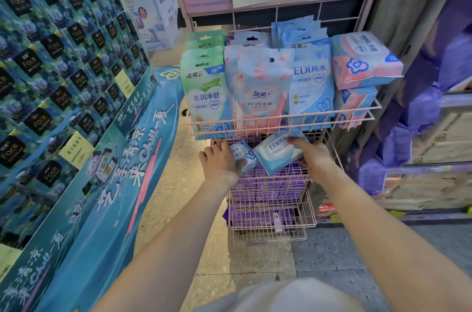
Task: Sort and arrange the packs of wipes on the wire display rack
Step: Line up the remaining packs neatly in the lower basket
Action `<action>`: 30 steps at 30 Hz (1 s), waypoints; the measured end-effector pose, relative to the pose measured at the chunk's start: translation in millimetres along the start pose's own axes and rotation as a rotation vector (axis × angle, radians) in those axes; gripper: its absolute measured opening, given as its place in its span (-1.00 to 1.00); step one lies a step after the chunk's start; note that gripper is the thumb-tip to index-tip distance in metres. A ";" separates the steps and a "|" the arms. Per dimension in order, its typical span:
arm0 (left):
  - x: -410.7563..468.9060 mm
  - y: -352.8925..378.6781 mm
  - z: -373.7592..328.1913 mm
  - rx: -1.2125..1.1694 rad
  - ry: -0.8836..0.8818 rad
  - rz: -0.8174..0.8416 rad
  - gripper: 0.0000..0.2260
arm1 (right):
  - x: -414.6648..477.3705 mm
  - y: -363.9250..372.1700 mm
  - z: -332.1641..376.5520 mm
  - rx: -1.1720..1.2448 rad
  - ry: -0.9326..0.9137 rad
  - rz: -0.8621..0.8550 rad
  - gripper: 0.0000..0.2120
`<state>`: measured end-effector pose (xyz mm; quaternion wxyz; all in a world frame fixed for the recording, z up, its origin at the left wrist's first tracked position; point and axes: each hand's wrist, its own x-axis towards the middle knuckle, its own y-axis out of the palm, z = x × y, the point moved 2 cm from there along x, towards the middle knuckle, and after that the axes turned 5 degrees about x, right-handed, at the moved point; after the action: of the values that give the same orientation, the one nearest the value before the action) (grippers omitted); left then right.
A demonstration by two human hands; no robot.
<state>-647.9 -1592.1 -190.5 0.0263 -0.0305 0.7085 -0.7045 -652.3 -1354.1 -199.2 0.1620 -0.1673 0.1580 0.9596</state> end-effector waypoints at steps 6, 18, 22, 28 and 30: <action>-3.5 5.4 -11.6 0.000 -0.090 -0.044 -0.43 | -0.9 5.4 0.2 -0.062 0.019 0.037 -0.86; -13.0 12.1 -12.8 -0.004 -0.109 -0.127 -0.51 | 1.1 17.6 -4.1 0.014 0.174 0.143 -0.79; -19.9 15.1 -6.8 -0.100 -0.123 -0.233 -0.49 | 4.9 17.0 -5.6 0.104 0.167 0.178 -0.77; -29.0 18.6 -2.7 -0.261 -0.128 -0.342 -0.48 | 7.0 20.8 -8.1 0.154 0.143 0.203 -0.79; -29.6 15.7 -4.1 -0.299 -0.149 -0.402 -0.50 | 9.4 21.3 -9.2 0.170 0.136 0.198 -0.78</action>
<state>-618.9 -1585.5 -206.3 -0.0670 -0.2262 0.7804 -0.5790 -665.9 -1374.0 -205.7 0.0689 -0.2011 0.2651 0.9405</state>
